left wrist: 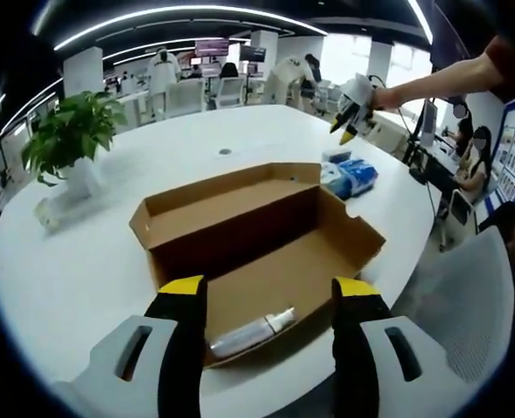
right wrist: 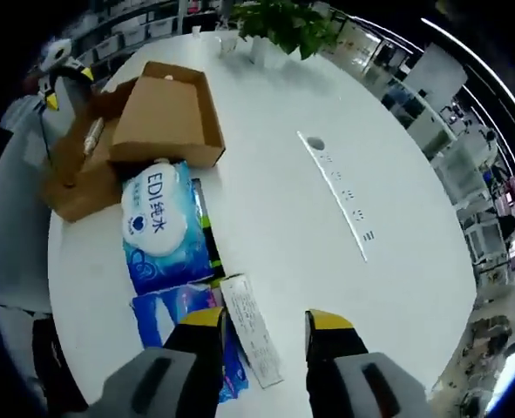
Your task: Operate the shoe box by opening the lid, removing the specified soft item, and placing it in the target area until the item is outside and the box remains undamaged.
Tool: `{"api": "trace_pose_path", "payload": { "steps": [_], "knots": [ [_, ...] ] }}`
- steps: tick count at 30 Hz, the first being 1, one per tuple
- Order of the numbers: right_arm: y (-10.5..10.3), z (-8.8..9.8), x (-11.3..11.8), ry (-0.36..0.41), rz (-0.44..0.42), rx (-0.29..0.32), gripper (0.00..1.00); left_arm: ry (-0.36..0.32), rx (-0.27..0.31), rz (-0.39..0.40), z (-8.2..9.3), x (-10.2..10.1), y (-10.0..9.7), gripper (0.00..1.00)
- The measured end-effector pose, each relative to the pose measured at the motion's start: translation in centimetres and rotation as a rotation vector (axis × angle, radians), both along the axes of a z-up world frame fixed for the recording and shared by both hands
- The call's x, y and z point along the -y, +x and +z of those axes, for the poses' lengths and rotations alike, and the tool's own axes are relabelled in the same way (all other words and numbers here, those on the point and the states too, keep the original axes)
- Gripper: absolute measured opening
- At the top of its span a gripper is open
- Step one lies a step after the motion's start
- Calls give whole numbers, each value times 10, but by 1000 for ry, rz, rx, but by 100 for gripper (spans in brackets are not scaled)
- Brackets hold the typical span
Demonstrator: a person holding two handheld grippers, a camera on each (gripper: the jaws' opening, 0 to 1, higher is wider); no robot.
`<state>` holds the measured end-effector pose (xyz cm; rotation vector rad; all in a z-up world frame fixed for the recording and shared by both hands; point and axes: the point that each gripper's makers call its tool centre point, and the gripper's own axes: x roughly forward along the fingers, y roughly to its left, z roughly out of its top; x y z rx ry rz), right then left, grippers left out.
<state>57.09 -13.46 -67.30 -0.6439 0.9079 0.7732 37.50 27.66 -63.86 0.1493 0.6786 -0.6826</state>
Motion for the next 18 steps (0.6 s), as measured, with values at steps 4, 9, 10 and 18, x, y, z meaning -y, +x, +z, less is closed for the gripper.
{"api": "trace_pose_path", "payload": {
  "steps": [4, 9, 10, 18],
  "knots": [
    [6, 19, -8, 88, -70, 44, 33, -6, 9, -2, 3, -4, -2, 57],
    [-3, 34, -29, 147, -90, 74, 35, -19, 21, 5, 7, -10, -6, 57],
    [-2, 36, -34, 156, -90, 95, 36, -22, 22, 7, 8, -11, -6, 57],
    [-24, 54, -83, 251, -81, 157, 40, -35, 29, 9, 10, -18, -14, 57]
  ]
}}
